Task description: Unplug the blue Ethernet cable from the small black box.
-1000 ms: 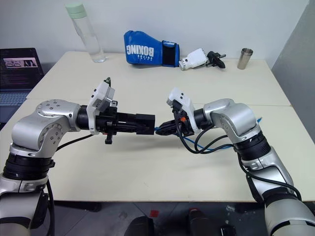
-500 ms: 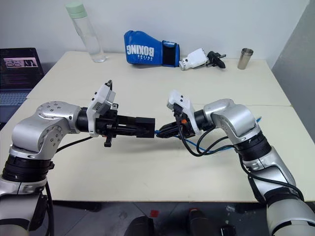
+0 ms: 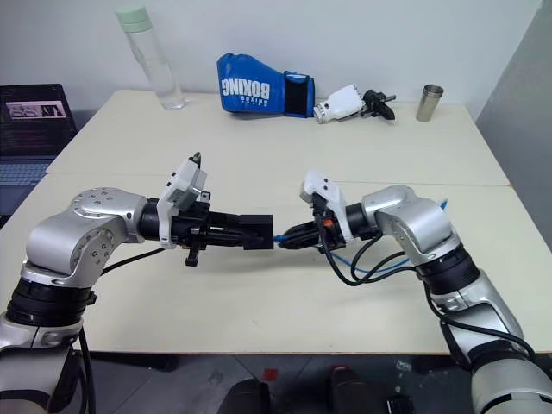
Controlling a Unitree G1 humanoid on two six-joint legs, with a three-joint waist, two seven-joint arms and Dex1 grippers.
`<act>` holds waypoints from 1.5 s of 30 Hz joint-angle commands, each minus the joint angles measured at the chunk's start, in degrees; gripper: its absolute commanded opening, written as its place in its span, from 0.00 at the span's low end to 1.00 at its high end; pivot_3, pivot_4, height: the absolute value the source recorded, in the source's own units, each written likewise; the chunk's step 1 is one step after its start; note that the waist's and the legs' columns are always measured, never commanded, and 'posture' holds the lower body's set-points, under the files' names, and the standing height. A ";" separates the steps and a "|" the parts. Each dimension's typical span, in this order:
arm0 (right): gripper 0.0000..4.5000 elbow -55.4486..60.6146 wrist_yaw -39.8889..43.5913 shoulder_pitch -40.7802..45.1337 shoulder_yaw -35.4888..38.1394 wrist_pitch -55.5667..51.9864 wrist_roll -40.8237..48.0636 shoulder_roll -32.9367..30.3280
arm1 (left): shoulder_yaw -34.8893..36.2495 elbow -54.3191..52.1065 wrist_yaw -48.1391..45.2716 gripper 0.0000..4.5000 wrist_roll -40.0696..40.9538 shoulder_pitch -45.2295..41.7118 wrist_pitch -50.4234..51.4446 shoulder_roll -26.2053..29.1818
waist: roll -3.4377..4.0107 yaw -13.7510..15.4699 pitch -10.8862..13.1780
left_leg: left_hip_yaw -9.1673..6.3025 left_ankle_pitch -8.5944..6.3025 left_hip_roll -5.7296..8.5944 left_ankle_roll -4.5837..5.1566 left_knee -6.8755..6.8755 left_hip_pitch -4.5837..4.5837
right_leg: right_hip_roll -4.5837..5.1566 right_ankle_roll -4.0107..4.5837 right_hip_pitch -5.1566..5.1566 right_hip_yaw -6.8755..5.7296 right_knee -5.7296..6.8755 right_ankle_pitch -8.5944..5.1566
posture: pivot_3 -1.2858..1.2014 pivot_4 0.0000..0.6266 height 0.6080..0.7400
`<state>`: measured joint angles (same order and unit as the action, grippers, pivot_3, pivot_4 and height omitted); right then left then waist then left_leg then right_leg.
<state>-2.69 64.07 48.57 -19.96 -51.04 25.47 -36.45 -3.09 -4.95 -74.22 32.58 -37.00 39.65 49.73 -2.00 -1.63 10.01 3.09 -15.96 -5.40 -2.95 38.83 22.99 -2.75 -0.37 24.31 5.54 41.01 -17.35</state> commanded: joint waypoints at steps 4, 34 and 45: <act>0.57 3.88 1.69 1.25 1.08 -4.03 1.06 -0.78 | 1.63 -0.64 -0.52 0.17 0.40 -2.44 -0.45 0.03 | 0.04 -0.54 0.03 | 0.05 0.00 -0.04 0.01 -0.02 -0.02 | -0.10 -0.01 0.02 0.08 0.03 0.00 | 0.52 0.24 1.00; 0.88 2.64 -1.72 10.75 0.60 -7.44 0.59 9.18 | -1.04 -1.29 -1.89 0.17 -0.42 -3.43 -1.45 -1.88 | 0.05 -0.28 0.03 | 0.01 0.00 -0.06 0.01 -0.05 0.01 | -0.10 0.04 0.07 0.03 0.05 -0.02 | 0.52 0.24 1.00; 0.88 -0.62 -0.71 12.21 -0.68 -5.96 -0.46 10.13 | -0.71 -1.72 -1.95 0.17 -0.68 -2.84 -1.95 -1.74 | 0.05 -0.28 0.03 | 0.02 0.00 -0.06 0.01 -0.04 0.01 | -0.10 0.04 0.07 0.03 0.05 -0.02 | 0.52 0.24 1.00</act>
<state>-3.53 62.63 58.73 -21.40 -58.05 25.31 -26.43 -4.73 -4.87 -75.82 31.55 -39.10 38.49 47.78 -1.95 -1.91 10.04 3.11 -15.96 -5.46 -2.94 38.78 23.00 -2.85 -0.33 24.38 5.57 41.06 -17.37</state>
